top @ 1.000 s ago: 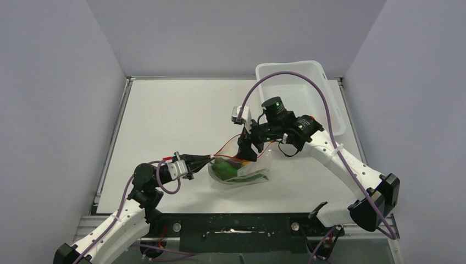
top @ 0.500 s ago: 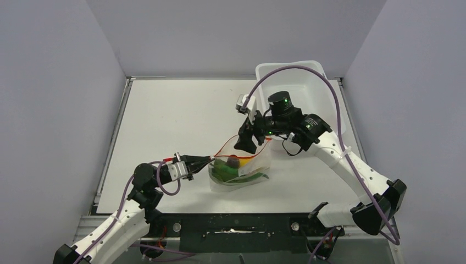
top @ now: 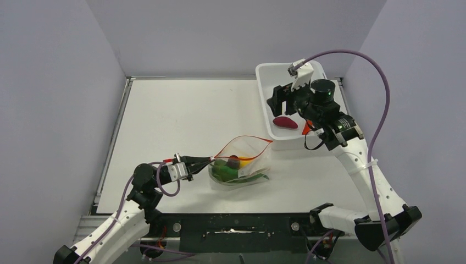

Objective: Place the food in the zip-top bag and seal the zipper
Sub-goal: Pick up the fake vegetable from the bin.

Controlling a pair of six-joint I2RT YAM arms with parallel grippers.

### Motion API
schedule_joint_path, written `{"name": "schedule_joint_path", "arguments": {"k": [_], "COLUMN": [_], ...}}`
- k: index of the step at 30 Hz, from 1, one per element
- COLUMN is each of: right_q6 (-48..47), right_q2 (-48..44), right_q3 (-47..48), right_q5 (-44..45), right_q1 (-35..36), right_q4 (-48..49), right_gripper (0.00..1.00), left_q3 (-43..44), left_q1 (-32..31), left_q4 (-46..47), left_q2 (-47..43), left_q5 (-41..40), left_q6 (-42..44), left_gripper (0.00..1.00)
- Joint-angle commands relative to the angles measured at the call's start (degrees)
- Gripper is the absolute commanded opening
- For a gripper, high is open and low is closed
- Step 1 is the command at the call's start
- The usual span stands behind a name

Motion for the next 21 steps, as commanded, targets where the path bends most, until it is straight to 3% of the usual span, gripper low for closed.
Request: {"name": "schedule_joint_path", "arguments": {"k": [1, 7, 15, 21], "right_q6": [4.0, 2.5, 0.2, 0.5], "right_q2": [3.8, 8.8, 22.0, 29.4], "right_q3": [3.8, 2.6, 5.1, 5.5], "right_q5": [13.2, 23.2, 21.4, 17.6], "right_q1": [-1.3, -6.9, -18.2, -23.3], "right_q4": [-2.4, -4.2, -5.4, -1.0], "right_gripper": [0.73, 0.72, 0.66, 0.59], "left_q3": [1.0, 1.3, 1.7, -0.7], "left_q1": [-0.4, -0.5, -0.6, -1.3], "left_q4": [1.6, 0.3, -2.8, 1.3], "left_q2": [-0.4, 0.1, 1.6, 0.8], "left_q5": [1.1, 1.1, 0.9, -3.9], "left_q6": [0.6, 1.1, 3.4, 0.6], "left_gripper": [0.0, 0.0, 0.0, 0.0]}}
